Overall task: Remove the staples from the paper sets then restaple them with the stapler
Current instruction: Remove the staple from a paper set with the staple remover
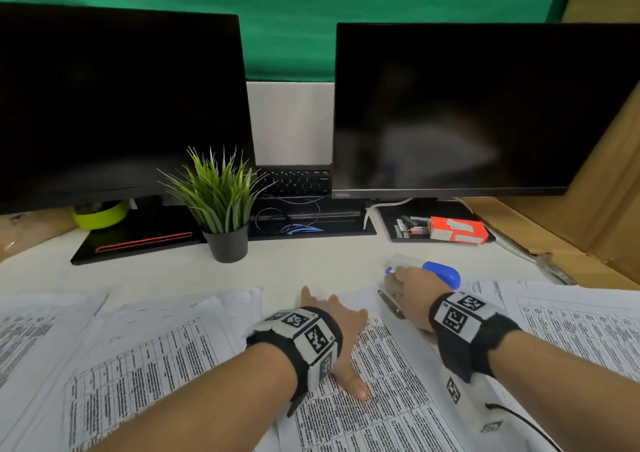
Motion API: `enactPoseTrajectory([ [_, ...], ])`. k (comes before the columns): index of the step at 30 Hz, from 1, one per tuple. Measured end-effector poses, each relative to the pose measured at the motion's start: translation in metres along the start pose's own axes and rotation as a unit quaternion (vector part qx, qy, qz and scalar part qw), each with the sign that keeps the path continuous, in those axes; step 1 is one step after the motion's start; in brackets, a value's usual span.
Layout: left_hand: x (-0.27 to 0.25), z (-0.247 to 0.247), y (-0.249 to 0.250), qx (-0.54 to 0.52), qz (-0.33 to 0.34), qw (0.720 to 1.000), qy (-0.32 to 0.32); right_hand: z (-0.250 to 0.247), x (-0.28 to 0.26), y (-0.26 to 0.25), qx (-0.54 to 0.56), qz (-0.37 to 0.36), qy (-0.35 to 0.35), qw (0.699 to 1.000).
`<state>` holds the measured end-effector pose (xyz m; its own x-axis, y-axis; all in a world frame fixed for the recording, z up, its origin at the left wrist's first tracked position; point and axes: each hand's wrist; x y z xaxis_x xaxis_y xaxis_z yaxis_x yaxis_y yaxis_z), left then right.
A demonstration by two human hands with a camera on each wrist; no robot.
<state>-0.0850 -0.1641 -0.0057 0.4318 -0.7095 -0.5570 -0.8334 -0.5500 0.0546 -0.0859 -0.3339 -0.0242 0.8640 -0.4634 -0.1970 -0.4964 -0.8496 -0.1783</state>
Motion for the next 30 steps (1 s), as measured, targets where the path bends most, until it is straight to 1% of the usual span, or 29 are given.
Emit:
enactPoseTrajectory([
  [3,-0.001,-0.001,0.001,-0.005,-0.007,1.000,-0.005,0.004,0.017,-0.008,-0.016,-0.003,0.000,1.000],
  [5,-0.001,-0.002,0.001,-0.008,-0.007,1.000,-0.008,0.003,0.026,-0.017,-0.027,0.012,-0.017,0.999],
  [7,-0.001,-0.004,0.001,-0.013,-0.001,1.000,-0.017,-0.001,0.035,-0.024,-0.007,0.032,-0.015,0.999],
  [9,-0.003,-0.005,-0.001,-0.012,0.002,1.000,-0.024,-0.008,0.040,-0.025,0.036,0.040,-0.013,0.998],
  [11,-0.006,-0.006,-0.002,-0.007,0.010,1.000,-0.018,-0.013,0.036,-0.019,0.125,0.039,-0.019,0.991],
  [14,-0.009,-0.003,-0.005,-0.024,0.014,1.000,0.007,-0.025,0.011,-0.003,0.257,0.057,-0.050,0.963],
  [15,-0.012,-0.001,-0.007,-0.041,0.006,0.999,0.027,-0.029,0.002,0.002,0.287,0.063,-0.054,0.954],
  [16,-0.016,0.001,-0.010,-0.066,-0.006,0.996,0.062,-0.032,-0.008,0.007,0.305,0.062,-0.056,0.949],
  [17,-0.021,0.004,-0.015,-0.097,-0.024,0.989,0.113,-0.034,-0.018,0.012,0.315,0.058,-0.057,0.946],
  [19,-0.034,0.010,-0.029,-0.154,-0.078,0.961,0.214,-0.035,-0.037,0.021,0.309,0.045,-0.070,0.947],
  [20,-0.041,0.013,-0.037,-0.164,-0.106,0.951,0.240,-0.034,-0.045,0.025,0.295,0.037,-0.079,0.952],
  [21,-0.047,0.017,-0.044,-0.158,-0.129,0.949,0.242,-0.032,-0.053,0.027,0.279,0.029,-0.088,0.956],
  [22,-0.052,0.022,-0.050,-0.144,-0.144,0.953,0.223,-0.030,-0.058,0.029,0.270,0.022,-0.095,0.958],
  [25,-0.061,0.039,-0.053,-0.116,-0.161,0.971,0.131,-0.026,-0.070,0.029,0.275,0.017,-0.104,0.956],
  [26,-0.062,0.042,-0.052,-0.111,-0.160,0.974,0.112,-0.025,-0.072,0.029,0.272,0.018,-0.106,0.956],
  [30,-0.064,0.048,-0.051,-0.105,-0.152,0.979,0.084,-0.021,-0.078,0.028,0.274,0.019,-0.113,0.955],
])
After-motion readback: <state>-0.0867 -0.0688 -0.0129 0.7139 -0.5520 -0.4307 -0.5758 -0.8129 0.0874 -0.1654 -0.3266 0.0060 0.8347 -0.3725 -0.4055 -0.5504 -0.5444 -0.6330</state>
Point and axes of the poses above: each hand's wrist, its own x-axis towards the middle knuckle, its own z-axis out of the palm, y = z × x, and after that the axes turned 12 degrees about z, right-handed
